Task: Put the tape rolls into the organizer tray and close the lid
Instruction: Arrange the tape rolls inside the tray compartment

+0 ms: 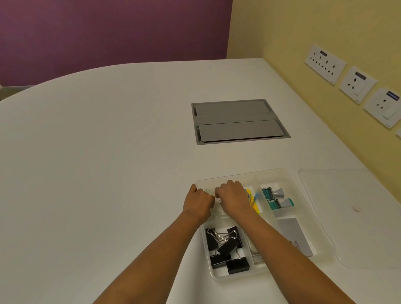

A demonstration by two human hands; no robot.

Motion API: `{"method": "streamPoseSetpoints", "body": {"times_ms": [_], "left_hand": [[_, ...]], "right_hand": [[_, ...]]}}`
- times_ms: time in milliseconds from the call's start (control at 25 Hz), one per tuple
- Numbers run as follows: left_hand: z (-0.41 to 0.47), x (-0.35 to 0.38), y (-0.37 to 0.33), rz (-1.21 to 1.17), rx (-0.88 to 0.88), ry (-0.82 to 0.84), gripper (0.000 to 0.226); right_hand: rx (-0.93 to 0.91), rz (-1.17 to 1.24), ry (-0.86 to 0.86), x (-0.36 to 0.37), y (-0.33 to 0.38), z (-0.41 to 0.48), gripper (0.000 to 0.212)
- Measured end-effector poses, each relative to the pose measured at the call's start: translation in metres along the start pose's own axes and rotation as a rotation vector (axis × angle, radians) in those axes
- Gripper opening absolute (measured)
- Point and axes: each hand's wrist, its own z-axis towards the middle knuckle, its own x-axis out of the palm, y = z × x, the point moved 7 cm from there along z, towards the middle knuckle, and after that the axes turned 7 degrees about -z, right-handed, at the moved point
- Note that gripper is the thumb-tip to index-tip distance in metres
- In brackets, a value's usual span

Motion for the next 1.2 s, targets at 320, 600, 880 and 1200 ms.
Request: {"method": "streamPoseSetpoints", "body": {"times_ms": [320,600,880,1200], "left_hand": [[-0.001,0.003,-0.004,0.069,-0.030,-0.005,0.026],[-0.005,-0.001,-0.004,-0.025,-0.068,-0.116,0.026],[-0.005,0.000,0.000,-0.065,-0.115,-0.124,0.030],[-0.002,0.002,-0.003,0.046,-0.110,-0.095,0.024]], "right_hand": [[0.075,0.208,-0.087,-0.024,-0.021,-0.001,0.023],[-0.022,0.096,0.017,-0.015,-0.006,-0.009,0.026],[-0.084,-0.058,0.093,-0.009,0.006,-0.010,0.029],[-0.084,0.054,0.128,-0.004,0.005,-0.012,0.027]]}}
